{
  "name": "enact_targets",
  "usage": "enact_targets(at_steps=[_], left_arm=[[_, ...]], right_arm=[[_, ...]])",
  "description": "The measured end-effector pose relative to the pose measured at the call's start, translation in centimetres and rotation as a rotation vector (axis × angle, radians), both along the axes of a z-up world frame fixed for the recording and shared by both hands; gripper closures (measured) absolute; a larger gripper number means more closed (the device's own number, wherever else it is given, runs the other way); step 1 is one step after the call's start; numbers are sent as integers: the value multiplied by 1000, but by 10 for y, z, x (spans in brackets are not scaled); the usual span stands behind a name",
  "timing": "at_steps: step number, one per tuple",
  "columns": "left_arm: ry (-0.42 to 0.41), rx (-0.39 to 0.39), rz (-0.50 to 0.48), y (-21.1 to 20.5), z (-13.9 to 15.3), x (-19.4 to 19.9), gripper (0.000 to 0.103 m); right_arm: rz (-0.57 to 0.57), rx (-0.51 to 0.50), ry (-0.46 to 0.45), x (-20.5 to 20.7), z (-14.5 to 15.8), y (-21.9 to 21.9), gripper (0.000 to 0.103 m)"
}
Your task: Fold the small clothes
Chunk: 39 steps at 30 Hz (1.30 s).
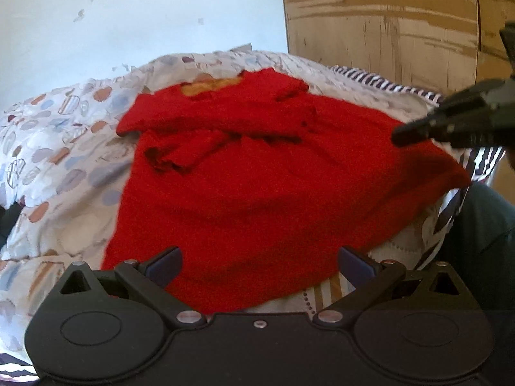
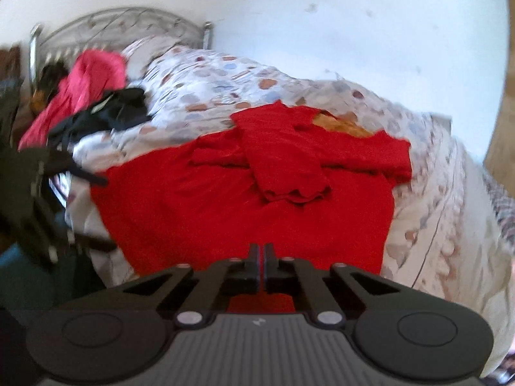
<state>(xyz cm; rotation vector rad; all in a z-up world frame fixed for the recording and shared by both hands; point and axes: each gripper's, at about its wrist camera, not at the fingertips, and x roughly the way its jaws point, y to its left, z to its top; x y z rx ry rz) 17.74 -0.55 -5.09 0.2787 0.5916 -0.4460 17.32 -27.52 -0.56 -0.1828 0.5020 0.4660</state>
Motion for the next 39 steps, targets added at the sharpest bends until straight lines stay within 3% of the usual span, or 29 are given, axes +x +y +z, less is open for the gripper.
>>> enact_targets(at_steps=[2, 5, 7, 8, 12, 15, 17, 18, 25, 27, 34, 39], left_arm=[[10, 2, -5, -2, -4, 3, 1], [25, 3, -2, -1, -7, 8, 1], [26, 3, 6, 1, -7, 9, 1], [26, 3, 10, 3, -7, 9, 1], [31, -1, 32, 8, -6, 10, 1], [30, -1, 44, 9, -6, 8, 1], [25, 1, 42, 9, -4, 6, 1], [21, 4, 39, 9, -3, 4, 1], [-20, 19, 3, 1, 1, -3, 1], [-22, 24, 0, -4, 0, 0, 1], [-29, 64, 5, -16, -8, 12, 1], [-37, 100, 20, -15, -12, 25, 1]], right_arm=[[16, -28, -12, -3, -1, 0, 100], [71, -74, -21, -17, -5, 3, 86], [114, -130, -37, -29, -9, 7, 54], [134, -157, -46, -36, -11, 11, 50], [184, -285, -74, -52, -22, 28, 46], [185, -418, -120, -55, -35, 44, 50], [184, -455, -143, -56, -38, 50, 72], [182, -445, -140, -54, -36, 52, 99], [113, -88, -34, -17, 13, 21, 98], [84, -26, -15, -1, 24, 12, 98], [6, 54, 36, 46, 30, -10, 98], [34, 54, 35, 39, 23, -15, 98]])
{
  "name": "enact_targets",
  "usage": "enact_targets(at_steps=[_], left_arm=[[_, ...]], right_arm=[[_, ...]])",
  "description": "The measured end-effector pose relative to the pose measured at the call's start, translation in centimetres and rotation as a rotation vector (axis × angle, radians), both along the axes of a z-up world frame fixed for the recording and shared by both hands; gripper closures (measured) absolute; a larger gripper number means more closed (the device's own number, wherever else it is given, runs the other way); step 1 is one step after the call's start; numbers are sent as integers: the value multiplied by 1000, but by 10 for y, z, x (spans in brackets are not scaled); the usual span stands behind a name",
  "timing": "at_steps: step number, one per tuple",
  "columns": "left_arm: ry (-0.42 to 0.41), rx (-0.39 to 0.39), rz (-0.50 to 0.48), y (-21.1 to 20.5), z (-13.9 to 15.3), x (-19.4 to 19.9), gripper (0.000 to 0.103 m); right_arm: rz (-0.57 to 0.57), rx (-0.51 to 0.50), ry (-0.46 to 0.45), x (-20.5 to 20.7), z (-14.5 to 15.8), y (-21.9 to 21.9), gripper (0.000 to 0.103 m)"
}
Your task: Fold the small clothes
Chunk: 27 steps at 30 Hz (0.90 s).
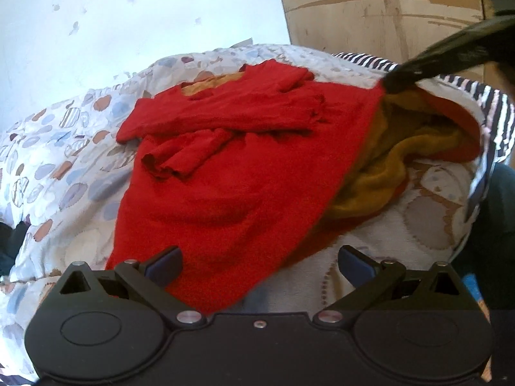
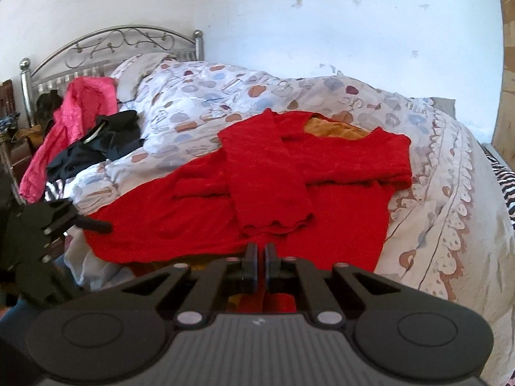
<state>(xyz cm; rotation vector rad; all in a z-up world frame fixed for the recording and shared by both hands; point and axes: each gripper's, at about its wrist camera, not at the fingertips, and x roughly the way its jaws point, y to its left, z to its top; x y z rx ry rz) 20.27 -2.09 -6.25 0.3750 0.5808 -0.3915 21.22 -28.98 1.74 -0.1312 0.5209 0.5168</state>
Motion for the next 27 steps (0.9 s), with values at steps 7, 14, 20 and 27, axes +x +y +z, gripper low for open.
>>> enact_targets(at_steps=[7, 14, 20, 27], left_arm=[[51, -94, 45, 23, 11, 30, 6], [111, -296, 104, 44, 43, 72, 16], [145, -387, 154, 54, 53, 93, 17], [137, -367, 138, 50, 54, 85, 16]], right_arm=[[41, -119, -19, -31, -11, 8, 94], [94, -283, -50, -67, -21, 11, 53], [175, -542, -122, -105, -41, 17, 46], [206, -840, -283, -119, -76, 33, 40]])
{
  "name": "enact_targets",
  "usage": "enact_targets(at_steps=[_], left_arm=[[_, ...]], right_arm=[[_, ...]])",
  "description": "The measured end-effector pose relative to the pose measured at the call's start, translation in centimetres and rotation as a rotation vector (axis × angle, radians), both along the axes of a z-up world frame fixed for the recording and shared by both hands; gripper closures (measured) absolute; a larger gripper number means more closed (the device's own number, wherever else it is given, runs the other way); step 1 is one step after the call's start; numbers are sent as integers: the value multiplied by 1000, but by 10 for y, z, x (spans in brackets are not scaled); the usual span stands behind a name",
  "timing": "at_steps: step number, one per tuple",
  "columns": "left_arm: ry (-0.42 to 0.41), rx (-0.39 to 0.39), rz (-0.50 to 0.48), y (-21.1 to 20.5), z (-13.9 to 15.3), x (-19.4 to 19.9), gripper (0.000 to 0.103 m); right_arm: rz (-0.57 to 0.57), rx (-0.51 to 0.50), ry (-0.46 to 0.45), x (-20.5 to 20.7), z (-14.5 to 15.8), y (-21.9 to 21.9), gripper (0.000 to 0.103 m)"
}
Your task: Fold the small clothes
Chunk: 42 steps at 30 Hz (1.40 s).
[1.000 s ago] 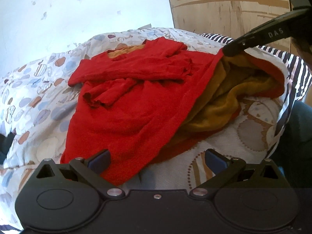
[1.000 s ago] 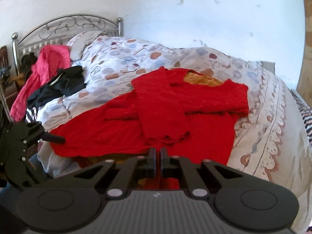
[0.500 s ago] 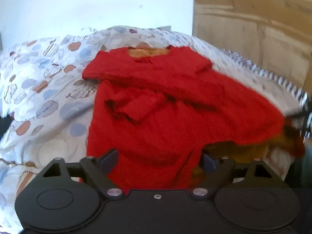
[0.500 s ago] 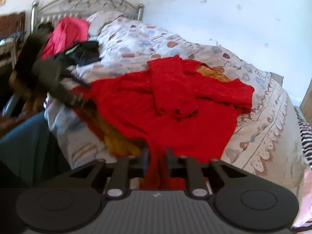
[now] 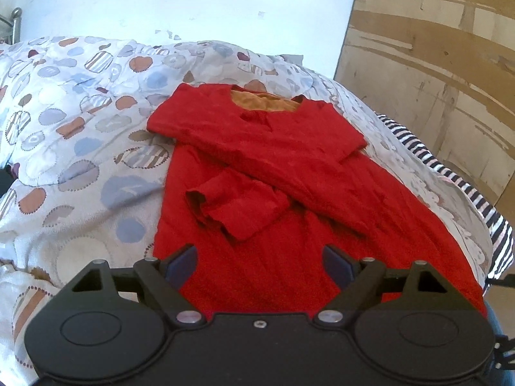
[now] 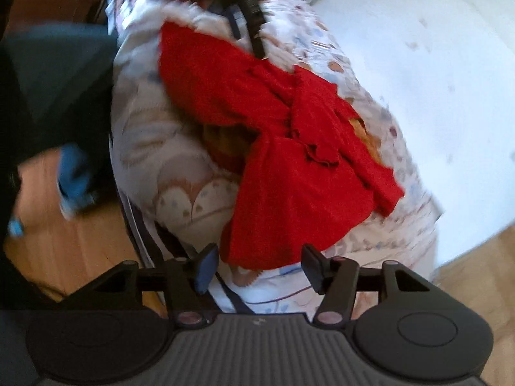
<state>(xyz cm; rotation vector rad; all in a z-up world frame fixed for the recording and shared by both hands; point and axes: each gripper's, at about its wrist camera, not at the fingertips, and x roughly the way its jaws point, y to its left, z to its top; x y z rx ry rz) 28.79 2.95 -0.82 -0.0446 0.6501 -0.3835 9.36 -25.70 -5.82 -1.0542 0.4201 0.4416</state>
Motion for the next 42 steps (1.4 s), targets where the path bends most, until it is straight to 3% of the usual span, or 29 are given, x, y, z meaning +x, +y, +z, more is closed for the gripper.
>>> enact_targets(at_steps=[5, 7, 9, 10, 17, 22, 28, 35, 42], left_arm=[[-14, 34, -30, -6, -2, -11, 14], [-16, 38, -48, -8, -3, -16, 13], [-30, 42, -69, -10, -2, -21, 12], [-41, 44, -80, -11, -2, -24, 11], [-122, 48, -178, -21, -2, -53, 3], [-174, 91, -230, -38, -6, -76, 1], [-305, 167, -233, -72, -11, -103, 1], [-361, 245, -83, -124, -17, -95, 1], [-314, 321, 36, -124, -31, -78, 24]], right_arm=[[68, -138, -160, -6, -21, 5, 45], [100, -105, -142, -7, -15, 5, 86], [103, -27, -103, -5, -2, 4, 89], [102, 25, -92, -4, 8, 2, 97], [-25, 550, 40, 39, 104, -27, 98], [-97, 804, 112, 86, 153, -47, 98], [-126, 882, 150, 122, 174, -53, 98], [-96, 896, 162, 116, 178, -39, 98], [-91, 926, 155, 102, 183, -41, 98]])
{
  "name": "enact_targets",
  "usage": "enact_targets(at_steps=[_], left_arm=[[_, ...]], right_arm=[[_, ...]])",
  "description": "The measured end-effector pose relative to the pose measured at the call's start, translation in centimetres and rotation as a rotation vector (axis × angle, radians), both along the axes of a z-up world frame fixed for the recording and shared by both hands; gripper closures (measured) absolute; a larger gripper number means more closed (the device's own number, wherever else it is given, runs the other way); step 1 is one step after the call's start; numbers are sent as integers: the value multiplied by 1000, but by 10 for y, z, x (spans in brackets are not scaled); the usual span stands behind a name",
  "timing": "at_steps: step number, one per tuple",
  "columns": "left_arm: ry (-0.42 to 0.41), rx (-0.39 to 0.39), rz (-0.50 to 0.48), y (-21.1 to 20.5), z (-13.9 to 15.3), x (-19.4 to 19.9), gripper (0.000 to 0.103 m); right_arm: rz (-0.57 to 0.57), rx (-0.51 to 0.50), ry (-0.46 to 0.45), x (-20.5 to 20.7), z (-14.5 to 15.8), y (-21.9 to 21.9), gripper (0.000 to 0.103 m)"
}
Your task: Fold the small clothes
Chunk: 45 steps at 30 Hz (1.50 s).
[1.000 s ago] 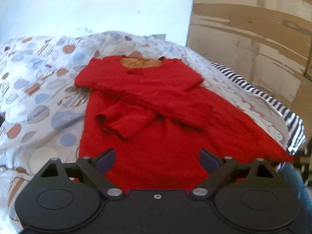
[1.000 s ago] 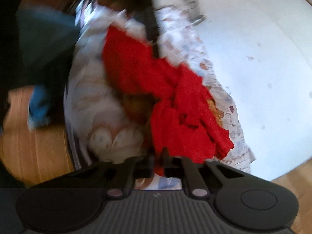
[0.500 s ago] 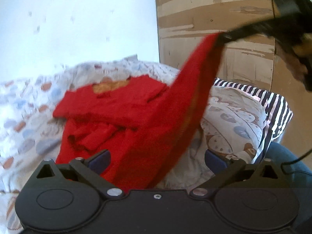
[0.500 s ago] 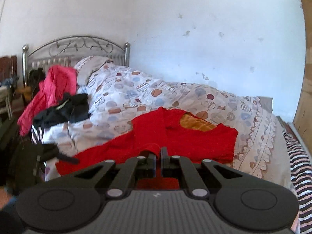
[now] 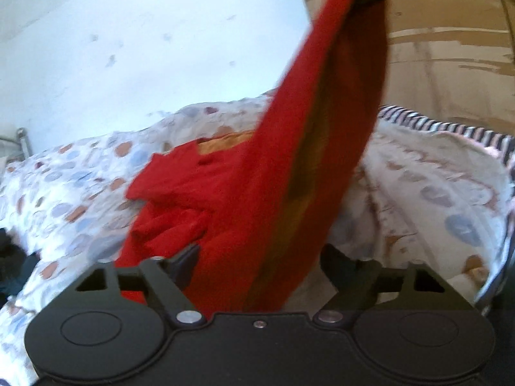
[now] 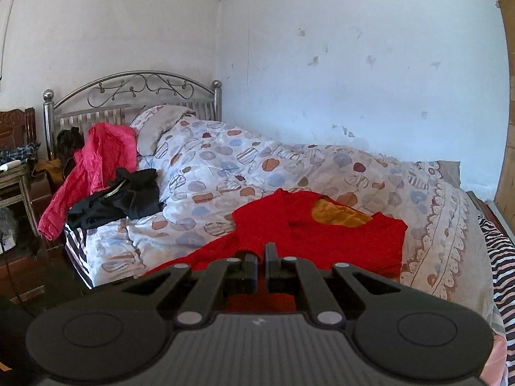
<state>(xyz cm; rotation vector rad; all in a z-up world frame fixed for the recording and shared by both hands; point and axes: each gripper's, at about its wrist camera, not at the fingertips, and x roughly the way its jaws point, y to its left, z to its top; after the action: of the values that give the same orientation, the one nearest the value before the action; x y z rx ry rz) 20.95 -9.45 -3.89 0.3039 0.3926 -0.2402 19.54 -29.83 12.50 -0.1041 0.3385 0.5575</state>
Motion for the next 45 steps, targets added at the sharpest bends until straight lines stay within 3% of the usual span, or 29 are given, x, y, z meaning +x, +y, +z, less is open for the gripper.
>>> enact_targets(at_steps=[7, 12, 15, 25, 26, 28, 30, 32, 37, 45], left_arm=[[-58, 79, 117, 51, 0, -25, 25], [-35, 77, 184, 84, -3, -32, 25], [-22, 95, 200, 90, -8, -29, 25], [-20, 269, 199, 89, -36, -15, 26], [-25, 287, 196, 89, -39, -14, 30], [-41, 313, 192, 91, -40, -14, 47], [-56, 309, 186, 96, -38, -14, 74], [-78, 304, 180, 100, -33, -15, 87], [-170, 284, 157, 113, -16, -25, 92], [-240, 251, 71, 113, 19, -57, 96]], right_arm=[[-25, 44, -6, -13, -2, -14, 98], [-43, 66, 10, -15, -8, -20, 98], [-49, 70, 16, -16, -10, -22, 98], [-58, 73, 18, -18, -13, -25, 98], [-59, 73, 18, -18, -12, -26, 98], [-59, 76, 18, -18, -13, -27, 98], [-58, 66, 14, -19, -13, -27, 98], [-62, 45, 1, -25, -19, -25, 98], [-106, 36, -28, -52, -44, -23, 98], [-238, 142, -126, -104, -74, -38, 99]])
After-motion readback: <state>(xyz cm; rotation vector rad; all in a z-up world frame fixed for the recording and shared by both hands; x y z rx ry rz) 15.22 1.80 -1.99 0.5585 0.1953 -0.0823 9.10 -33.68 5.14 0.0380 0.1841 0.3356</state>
